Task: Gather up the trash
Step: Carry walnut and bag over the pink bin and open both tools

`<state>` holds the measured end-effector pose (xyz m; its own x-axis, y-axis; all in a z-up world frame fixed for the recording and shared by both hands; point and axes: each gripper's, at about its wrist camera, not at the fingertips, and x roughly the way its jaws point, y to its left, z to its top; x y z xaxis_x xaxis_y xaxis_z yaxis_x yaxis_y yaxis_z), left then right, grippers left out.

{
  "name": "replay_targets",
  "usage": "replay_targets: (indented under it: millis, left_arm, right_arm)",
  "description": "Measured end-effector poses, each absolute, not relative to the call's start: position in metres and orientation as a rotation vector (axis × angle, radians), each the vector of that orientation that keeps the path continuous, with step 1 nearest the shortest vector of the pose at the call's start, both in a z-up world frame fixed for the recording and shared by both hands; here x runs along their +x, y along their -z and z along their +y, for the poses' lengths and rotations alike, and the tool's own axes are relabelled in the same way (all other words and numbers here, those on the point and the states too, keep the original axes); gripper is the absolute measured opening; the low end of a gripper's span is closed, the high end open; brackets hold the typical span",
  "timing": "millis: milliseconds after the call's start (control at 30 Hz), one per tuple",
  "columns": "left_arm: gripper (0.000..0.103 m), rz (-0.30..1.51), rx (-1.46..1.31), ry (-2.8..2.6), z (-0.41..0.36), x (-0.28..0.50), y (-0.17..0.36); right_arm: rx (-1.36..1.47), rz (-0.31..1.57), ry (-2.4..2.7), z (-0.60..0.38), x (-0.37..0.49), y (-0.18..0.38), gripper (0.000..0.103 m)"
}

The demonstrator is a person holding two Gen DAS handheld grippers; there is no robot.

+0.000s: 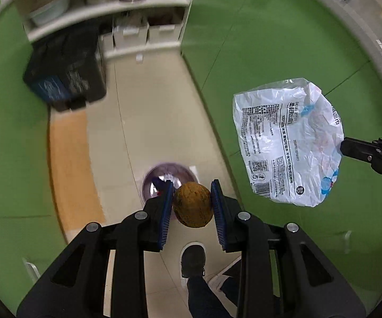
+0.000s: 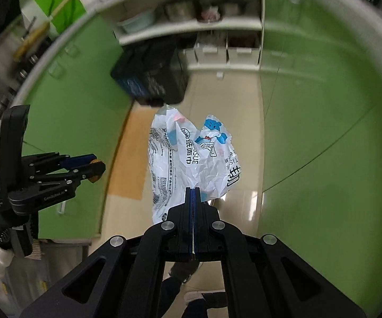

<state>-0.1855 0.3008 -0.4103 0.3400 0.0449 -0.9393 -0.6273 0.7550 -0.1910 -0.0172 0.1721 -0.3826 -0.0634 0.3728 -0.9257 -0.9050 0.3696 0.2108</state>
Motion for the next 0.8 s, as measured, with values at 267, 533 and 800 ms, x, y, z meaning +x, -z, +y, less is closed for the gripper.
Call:
replay_targets:
  millis: [267, 533, 800]
  left_arm:
    - [0.033, 1.187, -0.658, -0.468, 0.316, -0.185, 0.532]
    - [0.094, 1.179, -0.689, -0.474, 0.324, -0.189, 0.569]
    - [0.100, 1.129, -0.699, -0.544, 0.344, -0.211, 0.552]
  right_arm:
    - [-0.634, 1.253, -1.126, 0.188, -0.022, 0.478, 0.000]
    - [-0.638, 1.290, -1.124, 0.201, -0.026, 0.525, 0.000]
    - [-0.648, 1.324, -1.163, 0.222, -0.040, 0.551, 0.000]
